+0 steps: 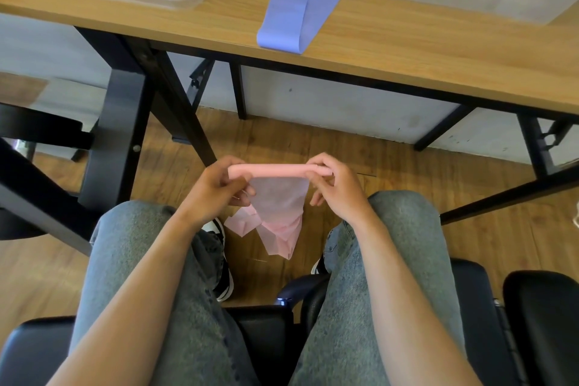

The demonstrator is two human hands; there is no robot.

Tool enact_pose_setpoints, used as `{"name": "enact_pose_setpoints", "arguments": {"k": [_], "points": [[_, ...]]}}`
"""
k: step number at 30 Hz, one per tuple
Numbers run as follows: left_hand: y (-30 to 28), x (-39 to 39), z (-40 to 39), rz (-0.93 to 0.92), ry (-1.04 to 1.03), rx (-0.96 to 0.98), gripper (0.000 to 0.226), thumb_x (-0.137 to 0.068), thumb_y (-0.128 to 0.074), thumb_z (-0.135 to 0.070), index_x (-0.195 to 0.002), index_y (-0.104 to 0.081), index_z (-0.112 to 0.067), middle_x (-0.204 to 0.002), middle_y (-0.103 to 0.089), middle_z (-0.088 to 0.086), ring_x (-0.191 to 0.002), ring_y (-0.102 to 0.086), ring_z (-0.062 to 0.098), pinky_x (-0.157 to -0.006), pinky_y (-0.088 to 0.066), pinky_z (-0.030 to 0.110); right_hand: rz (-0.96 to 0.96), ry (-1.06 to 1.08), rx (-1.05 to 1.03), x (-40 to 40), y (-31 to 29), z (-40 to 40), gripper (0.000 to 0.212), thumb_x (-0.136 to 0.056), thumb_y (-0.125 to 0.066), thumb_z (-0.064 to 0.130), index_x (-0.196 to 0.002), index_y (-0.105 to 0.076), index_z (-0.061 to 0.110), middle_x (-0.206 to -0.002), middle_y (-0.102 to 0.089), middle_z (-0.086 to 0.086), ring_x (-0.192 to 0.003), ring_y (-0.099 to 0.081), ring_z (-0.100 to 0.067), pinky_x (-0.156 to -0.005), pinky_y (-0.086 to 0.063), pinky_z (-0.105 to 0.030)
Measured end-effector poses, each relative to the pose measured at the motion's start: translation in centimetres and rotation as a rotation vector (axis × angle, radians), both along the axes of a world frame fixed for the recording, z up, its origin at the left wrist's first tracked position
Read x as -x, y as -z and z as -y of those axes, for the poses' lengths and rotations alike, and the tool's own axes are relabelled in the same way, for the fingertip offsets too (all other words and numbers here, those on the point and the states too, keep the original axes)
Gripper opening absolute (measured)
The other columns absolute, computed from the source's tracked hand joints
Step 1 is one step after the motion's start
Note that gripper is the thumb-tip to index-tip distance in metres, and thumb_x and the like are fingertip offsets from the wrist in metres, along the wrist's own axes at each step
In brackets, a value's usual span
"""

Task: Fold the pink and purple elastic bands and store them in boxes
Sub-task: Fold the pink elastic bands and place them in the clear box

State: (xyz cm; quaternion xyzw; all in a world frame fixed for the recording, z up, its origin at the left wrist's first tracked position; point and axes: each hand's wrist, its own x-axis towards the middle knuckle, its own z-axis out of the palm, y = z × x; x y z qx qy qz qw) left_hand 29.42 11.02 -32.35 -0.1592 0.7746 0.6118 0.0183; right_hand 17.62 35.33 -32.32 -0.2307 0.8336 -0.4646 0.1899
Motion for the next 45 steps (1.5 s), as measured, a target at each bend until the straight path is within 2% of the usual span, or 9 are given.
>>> {"name": "enact_pose_setpoints", "arguments": {"k": [5, 8, 12, 18, 23, 28, 35, 41, 45], "points": [[-1.1, 0.0, 0.3, -0.055, -0.092, -0.346, 0.024, -0.099, -0.062, -0.007, -0.123, -0.060, -0.007, -0.097, -0.072, 0.015, -0.088, -0.073, 0.026, -0.085, -0.064, 0.041, 0.216, 0.029, 0.268, 0.1, -1.6, -0.2, 0.017, -0.097, -0.072, 0.009, -0.114, -0.069, 0.008, -0.096, -0.074, -0.010, -0.076, -0.076, -0.031, -0.071, -0.065, -0.046], [-1.6, 0.0, 0.4, -0.077, -0.096, -0.520, 0.027, -0.095, -0.070, -0.026, -0.116, -0.064, -0.010, -0.099, -0.072, 0.015, -0.091, -0.073, 0.024, -0.083, -0.064, 0.038, 0.346, 0.089, 0.400, 0.1, -2.4, -0.3, 0.023, -0.093, -0.075, 0.010, -0.116, -0.071, 0.007, -0.107, -0.074, -0.014, -0.088, -0.077, -0.033, -0.081, -0.065, -0.045], [-1.5, -0.1, 0.0, -0.098, -0.116, -0.341, 0.025, -0.091, -0.066, -0.032, -0.104, -0.066, -0.011, -0.097, -0.075, 0.014, -0.087, -0.076, 0.027, -0.080, -0.065, 0.040, 0.309, 0.116, 0.396, 0.1, -2.2, -0.5, 0.018, -0.096, -0.072, 0.013, -0.113, -0.072, 0.007, -0.112, -0.073, -0.013, -0.090, -0.077, -0.032, -0.082, -0.064, -0.048], [-0.4, -0.1, 0.4, -0.054, -0.083, -0.108, 0.047, -0.089, -0.073, -0.012, -0.133, -0.057, -0.020, -0.116, -0.070, 0.007, -0.102, -0.074, 0.021, -0.086, -0.063, 0.035, 0.115, 0.107, 0.210, 0.2, -1.2, -0.3, 0.041, -0.090, -0.076, -0.001, -0.127, -0.070, 0.015, -0.114, -0.073, -0.001, -0.095, -0.075, -0.016, -0.077, -0.065, -0.035], [1.2, -0.1, 0.1, -0.073, 0.024, 0.256, 0.028, -0.091, -0.074, -0.012, -0.119, -0.071, -0.017, -0.106, -0.072, -0.009, -0.098, -0.070, 0.007, -0.090, -0.062, 0.034, -0.004, 0.069, -0.039, 0.2, 0.8, 0.2, 0.019, -0.095, -0.071, 0.004, -0.109, -0.074, 0.017, -0.102, -0.073, 0.006, -0.086, -0.073, -0.012, -0.077, -0.065, -0.038], [0.9, 0.1, -0.4, -0.014, 0.004, 0.119, 0.019, -0.098, -0.066, -0.017, -0.117, -0.064, -0.013, -0.089, -0.073, 0.000, -0.080, -0.074, 0.020, -0.076, -0.065, 0.042, 0.092, 0.022, -0.034, -0.2, 0.2, 0.4, 0.008, -0.104, -0.059, 0.013, -0.110, -0.062, 0.017, -0.091, -0.072, -0.004, -0.064, -0.073, -0.016, -0.056, -0.058, -0.026], [-0.7, 0.2, -0.2, -0.065, -0.117, -0.300, 0.031, -0.094, -0.066, -0.022, -0.122, -0.065, -0.007, -0.102, -0.073, 0.014, -0.091, -0.074, 0.028, -0.081, -0.064, 0.039, 0.422, 0.112, 0.343, -0.1, -2.0, 0.1, 0.019, -0.102, -0.065, 0.015, -0.118, -0.069, 0.007, -0.107, -0.077, -0.012, -0.095, -0.078, -0.031, -0.085, -0.064, -0.043], [-0.8, -0.1, -0.1, -0.126, -0.098, -0.276, 0.029, -0.089, -0.070, -0.018, -0.111, -0.066, -0.001, -0.112, -0.071, 0.015, -0.096, -0.074, 0.030, -0.081, -0.065, 0.041, 0.328, 0.135, 0.393, 0.0, -2.0, -0.3, 0.027, -0.092, -0.075, 0.005, -0.119, -0.072, 0.010, -0.115, -0.075, -0.011, -0.098, -0.077, -0.027, -0.085, -0.064, -0.036], [-0.6, -0.1, 0.0, -0.140, -0.068, -0.250, 0.038, -0.089, -0.072, -0.005, -0.125, -0.063, -0.013, -0.120, -0.065, 0.006, -0.111, -0.070, 0.025, -0.084, -0.064, 0.038, 0.248, 0.146, 0.320, 0.2, -1.9, -0.7, 0.045, -0.085, -0.082, 0.003, -0.125, -0.072, 0.021, -0.116, -0.077, 0.000, -0.106, -0.075, -0.015, -0.090, -0.061, -0.030]]}}
